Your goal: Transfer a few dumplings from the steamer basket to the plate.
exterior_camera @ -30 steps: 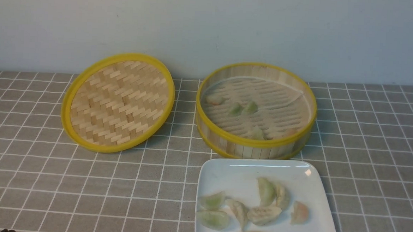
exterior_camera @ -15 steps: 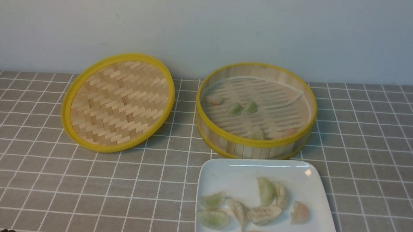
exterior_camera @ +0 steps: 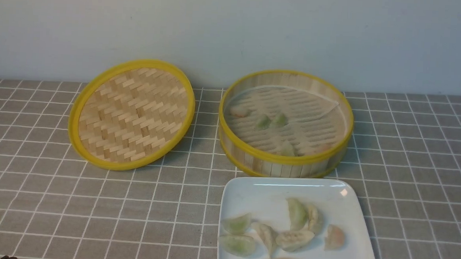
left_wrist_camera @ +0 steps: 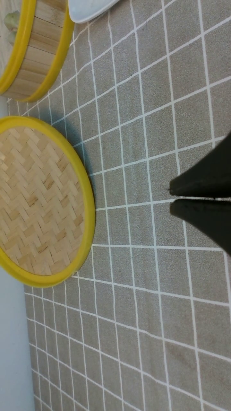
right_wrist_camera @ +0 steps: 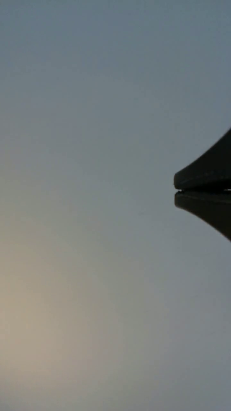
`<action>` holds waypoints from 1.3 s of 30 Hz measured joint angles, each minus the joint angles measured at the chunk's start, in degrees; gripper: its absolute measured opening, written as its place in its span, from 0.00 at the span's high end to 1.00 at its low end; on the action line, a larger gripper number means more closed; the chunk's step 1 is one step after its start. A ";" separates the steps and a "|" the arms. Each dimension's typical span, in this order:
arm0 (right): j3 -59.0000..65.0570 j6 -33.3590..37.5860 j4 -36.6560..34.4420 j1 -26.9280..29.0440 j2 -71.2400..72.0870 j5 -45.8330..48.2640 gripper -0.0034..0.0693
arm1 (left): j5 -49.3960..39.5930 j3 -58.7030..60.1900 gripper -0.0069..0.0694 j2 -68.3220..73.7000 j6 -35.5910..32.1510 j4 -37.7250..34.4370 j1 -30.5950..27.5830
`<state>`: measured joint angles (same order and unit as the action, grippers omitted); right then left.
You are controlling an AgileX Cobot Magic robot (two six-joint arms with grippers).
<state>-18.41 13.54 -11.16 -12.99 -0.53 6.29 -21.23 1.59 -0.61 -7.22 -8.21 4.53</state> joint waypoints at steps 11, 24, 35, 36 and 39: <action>19.88 0.87 1.86 14.07 0.97 13.80 0.97 | 0.00 0.00 0.92 0.00 0.00 0.00 0.00; 19.64 0.87 1.97 14.70 1.05 16.10 0.97 | 0.00 0.00 0.92 0.00 0.00 0.00 0.00; 19.64 0.87 1.97 14.70 1.05 16.09 0.97 | 0.00 0.00 0.92 0.00 0.00 0.00 0.00; 19.60 0.87 1.97 14.70 1.05 16.09 0.97 | 0.00 0.00 0.92 0.00 0.00 0.00 0.00; 19.60 0.87 1.97 14.70 1.05 16.09 0.97 | -0.01 0.00 0.92 0.00 0.00 0.00 0.00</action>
<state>1.19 14.41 -9.18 1.71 0.52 22.38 -21.24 1.59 -0.61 -7.22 -8.21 4.53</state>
